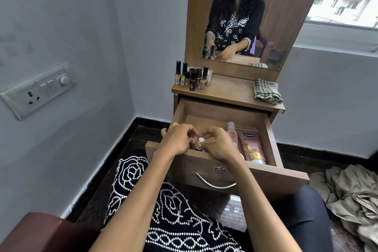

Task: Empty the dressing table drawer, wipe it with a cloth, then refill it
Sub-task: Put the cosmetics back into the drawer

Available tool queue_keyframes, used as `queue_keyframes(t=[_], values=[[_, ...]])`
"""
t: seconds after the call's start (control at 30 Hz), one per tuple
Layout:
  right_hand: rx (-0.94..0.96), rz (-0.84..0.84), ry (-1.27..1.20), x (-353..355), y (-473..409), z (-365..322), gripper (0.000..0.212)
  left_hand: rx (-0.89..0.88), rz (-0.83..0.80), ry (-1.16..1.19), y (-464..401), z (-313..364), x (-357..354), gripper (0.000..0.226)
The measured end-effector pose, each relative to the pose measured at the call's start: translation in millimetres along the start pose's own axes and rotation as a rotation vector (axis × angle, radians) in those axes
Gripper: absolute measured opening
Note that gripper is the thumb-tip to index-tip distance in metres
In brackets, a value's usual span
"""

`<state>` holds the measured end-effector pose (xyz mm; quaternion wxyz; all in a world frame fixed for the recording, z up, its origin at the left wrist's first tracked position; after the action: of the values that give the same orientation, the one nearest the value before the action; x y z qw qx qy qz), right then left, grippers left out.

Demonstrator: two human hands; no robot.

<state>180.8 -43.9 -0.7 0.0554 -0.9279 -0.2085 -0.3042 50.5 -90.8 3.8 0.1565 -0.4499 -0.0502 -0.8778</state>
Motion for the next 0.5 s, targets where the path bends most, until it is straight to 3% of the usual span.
queue_keyframes(t=[0.5], values=[[0.009,-0.080,0.047,-1.5,-6.0,4.7,0.026,0.025,-0.133,-0.048,-6.2,2.8,-1.2,0.022]])
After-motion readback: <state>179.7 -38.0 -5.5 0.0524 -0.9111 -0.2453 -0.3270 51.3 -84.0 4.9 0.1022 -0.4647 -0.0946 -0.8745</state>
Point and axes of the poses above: each hand's wrist, its own y-axis away from the middle knuckle, its own x-axis out of the back of the hand, z = x × y, the point moved 2 cm from there along -y, towards the middle knuckle, and after that the axes turned 4 degrees about z, right-handed, at the moved point
